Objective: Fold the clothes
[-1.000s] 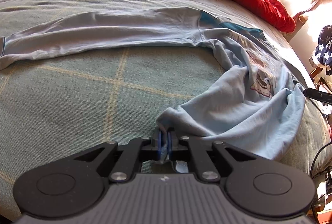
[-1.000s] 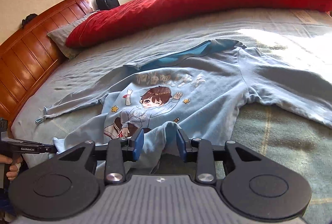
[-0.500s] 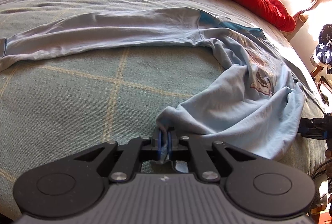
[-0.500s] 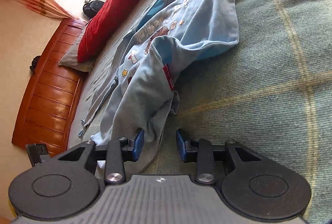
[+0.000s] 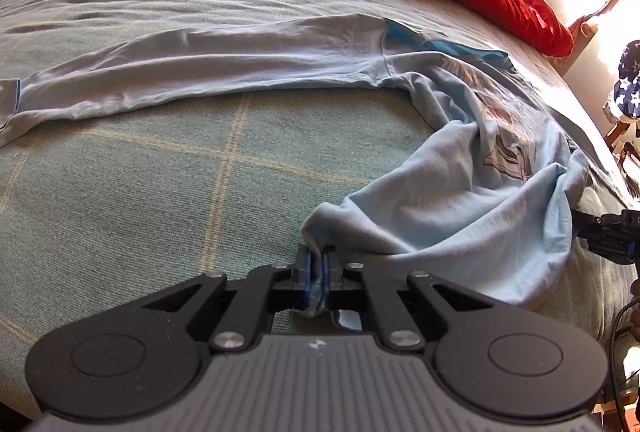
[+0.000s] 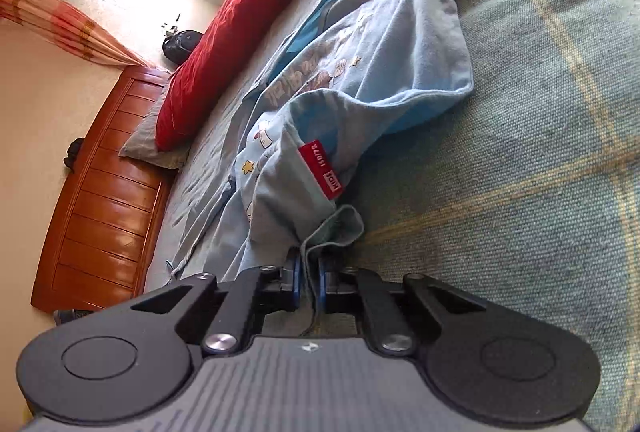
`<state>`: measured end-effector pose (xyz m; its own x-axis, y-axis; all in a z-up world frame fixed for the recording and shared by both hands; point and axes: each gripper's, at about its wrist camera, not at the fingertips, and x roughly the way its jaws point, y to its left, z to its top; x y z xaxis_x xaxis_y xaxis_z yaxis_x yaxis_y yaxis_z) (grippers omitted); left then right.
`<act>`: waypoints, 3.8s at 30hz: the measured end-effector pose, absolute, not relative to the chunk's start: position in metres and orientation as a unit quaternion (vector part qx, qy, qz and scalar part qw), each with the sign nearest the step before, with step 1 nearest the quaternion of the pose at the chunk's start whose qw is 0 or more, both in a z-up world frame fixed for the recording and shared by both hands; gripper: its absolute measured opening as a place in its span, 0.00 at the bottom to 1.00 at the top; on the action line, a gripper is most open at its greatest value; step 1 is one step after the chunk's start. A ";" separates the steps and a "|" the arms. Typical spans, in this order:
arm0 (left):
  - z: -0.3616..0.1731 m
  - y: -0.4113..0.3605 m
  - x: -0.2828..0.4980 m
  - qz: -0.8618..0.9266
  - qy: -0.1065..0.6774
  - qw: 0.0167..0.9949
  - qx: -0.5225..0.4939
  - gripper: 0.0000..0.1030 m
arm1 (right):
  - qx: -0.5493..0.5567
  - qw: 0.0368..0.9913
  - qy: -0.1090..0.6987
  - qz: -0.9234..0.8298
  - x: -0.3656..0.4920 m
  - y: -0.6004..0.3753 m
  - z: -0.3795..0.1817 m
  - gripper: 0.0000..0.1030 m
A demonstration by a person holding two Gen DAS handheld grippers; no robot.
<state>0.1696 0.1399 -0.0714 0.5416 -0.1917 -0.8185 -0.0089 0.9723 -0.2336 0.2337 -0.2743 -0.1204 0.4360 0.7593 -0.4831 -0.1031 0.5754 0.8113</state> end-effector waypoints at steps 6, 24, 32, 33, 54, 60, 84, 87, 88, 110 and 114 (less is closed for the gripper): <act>-0.053 0.136 0.148 -0.072 0.467 0.875 -0.101 0.03 | 0.329 0.797 0.422 0.282 0.200 -0.303 -0.072 0.09; -0.044 0.125 0.113 -0.096 0.470 0.871 -0.109 0.03 | 0.314 0.814 0.437 0.218 0.159 -0.352 -0.094 0.34; -0.058 0.137 0.123 -0.087 0.481 0.863 -0.128 0.04 | 0.321 0.807 0.440 0.231 0.198 -0.341 -0.121 0.41; -0.061 0.138 0.125 -0.086 0.484 0.861 -0.130 0.04 | 0.318 0.804 0.443 0.238 0.202 -0.339 -0.121 0.41; -0.079 0.149 0.133 -0.120 0.481 0.851 -0.172 0.19 | 0.185 0.808 0.477 0.292 0.177 -0.320 -0.081 0.07; -0.069 0.145 0.129 -0.117 0.491 0.845 -0.179 0.02 | 0.167 0.816 0.468 0.295 0.158 -0.336 -0.048 0.06; -0.042 0.102 0.089 -0.152 0.527 0.832 -0.087 0.05 | 0.124 0.812 0.520 0.233 0.104 -0.385 -0.041 0.13; -0.032 0.109 0.089 -0.150 0.515 0.840 -0.089 0.13 | 0.139 0.815 0.515 0.227 0.105 -0.390 -0.043 0.15; -0.026 0.111 0.092 -0.147 0.507 0.844 -0.090 0.16 | 0.140 0.817 0.511 0.226 0.107 -0.390 -0.042 0.16; -0.064 0.115 0.297 -0.138 0.469 0.829 -0.273 0.21 | 0.128 0.798 0.487 0.331 0.192 -0.267 -0.050 0.35; -0.089 0.121 0.317 -0.132 0.465 0.817 -0.315 0.29 | 0.140 0.795 0.493 0.324 0.199 -0.268 -0.059 0.37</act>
<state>0.3172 0.1206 -0.0887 0.5324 -0.5078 -0.6773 -0.0778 0.7674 -0.6365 0.1994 -0.2685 -0.0590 0.3031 0.6538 -0.6934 -0.3770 0.7505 0.5428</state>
